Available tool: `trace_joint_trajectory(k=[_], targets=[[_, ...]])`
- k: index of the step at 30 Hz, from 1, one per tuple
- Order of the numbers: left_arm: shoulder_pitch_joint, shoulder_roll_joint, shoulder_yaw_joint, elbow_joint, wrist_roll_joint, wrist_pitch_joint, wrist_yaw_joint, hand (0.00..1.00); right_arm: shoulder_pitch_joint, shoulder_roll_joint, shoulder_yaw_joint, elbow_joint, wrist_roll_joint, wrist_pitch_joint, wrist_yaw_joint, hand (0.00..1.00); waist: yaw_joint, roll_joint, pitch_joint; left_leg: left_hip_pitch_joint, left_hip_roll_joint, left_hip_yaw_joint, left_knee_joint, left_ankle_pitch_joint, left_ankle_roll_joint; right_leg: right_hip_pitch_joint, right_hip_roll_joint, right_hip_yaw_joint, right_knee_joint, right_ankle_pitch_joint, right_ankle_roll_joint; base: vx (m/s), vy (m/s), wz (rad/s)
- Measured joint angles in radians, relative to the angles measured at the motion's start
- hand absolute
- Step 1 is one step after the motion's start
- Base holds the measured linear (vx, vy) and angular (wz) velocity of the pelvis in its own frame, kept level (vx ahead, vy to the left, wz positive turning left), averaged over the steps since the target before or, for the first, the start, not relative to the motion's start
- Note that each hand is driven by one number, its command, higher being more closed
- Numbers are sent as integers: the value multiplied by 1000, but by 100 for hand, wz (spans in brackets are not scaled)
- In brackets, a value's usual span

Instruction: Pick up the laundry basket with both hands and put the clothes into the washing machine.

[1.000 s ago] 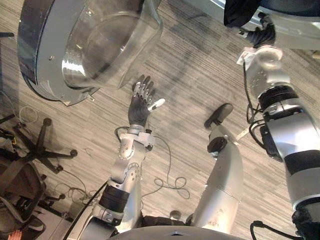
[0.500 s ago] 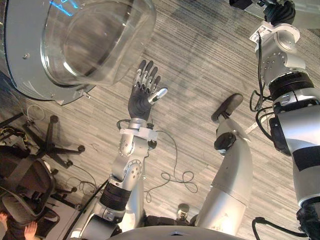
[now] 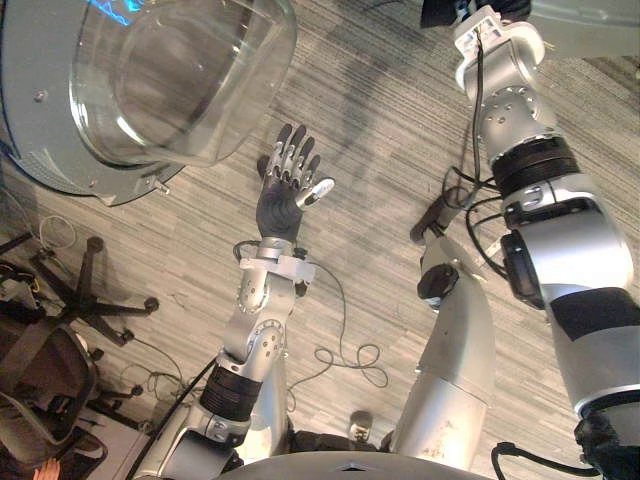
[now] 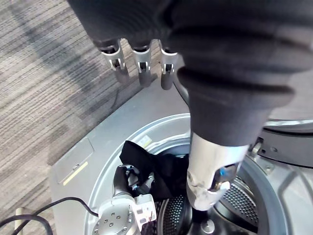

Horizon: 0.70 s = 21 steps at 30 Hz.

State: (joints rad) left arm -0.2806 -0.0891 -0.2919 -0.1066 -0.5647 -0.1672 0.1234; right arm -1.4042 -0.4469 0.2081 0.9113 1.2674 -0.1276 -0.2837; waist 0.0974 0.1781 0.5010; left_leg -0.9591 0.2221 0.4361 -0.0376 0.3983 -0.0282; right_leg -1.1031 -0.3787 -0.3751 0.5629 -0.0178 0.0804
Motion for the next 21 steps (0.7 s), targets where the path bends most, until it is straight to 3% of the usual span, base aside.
trace_joint_trajectory(k=[3,4,6,9,12,14,15,21], targets=[[1,0,13,4,0,0,1,0,22,110,-56,-77,109,-89,-30,100,-11,0,0,20,22,-3,37,-19,-1,39,14,-5,-12,1,-2,-36,-125,-17],[1,0,4,5,0,1,0,0,49,138,-48,-232,105,-174,21,100,-11,0,0,35,31,-1,49,-28,-3,58,20,-3,-19,3,-4,-39,-96,-20],[0,0,-7,11,0,1,-1,0,-10,141,-49,-434,98,-250,83,100,-6,0,-1,61,42,3,74,-45,-7,85,31,6,-23,3,-5,-67,-117,-25],[2,2,-34,39,1,0,-6,0,17,137,-77,-448,92,-288,53,100,8,-3,-33,74,54,4,92,-67,-16,111,40,2,-45,4,-5,-63,-101,-13],[-9,-2,-42,46,0,6,-7,0,10,148,-119,-491,93,-290,14,100,8,-3,-33,73,53,6,89,-60,-7,125,52,-1,-74,32,3,-38,-86,-2],[-9,-1,-55,50,0,6,-7,0,19,164,-173,-511,90,-318,-23,100,13,-4,-33,70,49,-1,89,-64,-5,141,50,-15,-92,38,8,-26,-62,10],[-9,-1,-60,51,0,6,-6,0,18,168,-197,-529,89,-334,-37,0,19,-5,-32,69,47,-1,89,-63,-4,144,49,-16,-101,45,9,-25,-59,3],[-1,2,-54,72,1,7,-5,0,26,158,-260,-568,37,-348,-99,0,29,-7,-32,51,35,4,88,-68,7,164,54,-24,-191,101,27,-20,-34,1]])
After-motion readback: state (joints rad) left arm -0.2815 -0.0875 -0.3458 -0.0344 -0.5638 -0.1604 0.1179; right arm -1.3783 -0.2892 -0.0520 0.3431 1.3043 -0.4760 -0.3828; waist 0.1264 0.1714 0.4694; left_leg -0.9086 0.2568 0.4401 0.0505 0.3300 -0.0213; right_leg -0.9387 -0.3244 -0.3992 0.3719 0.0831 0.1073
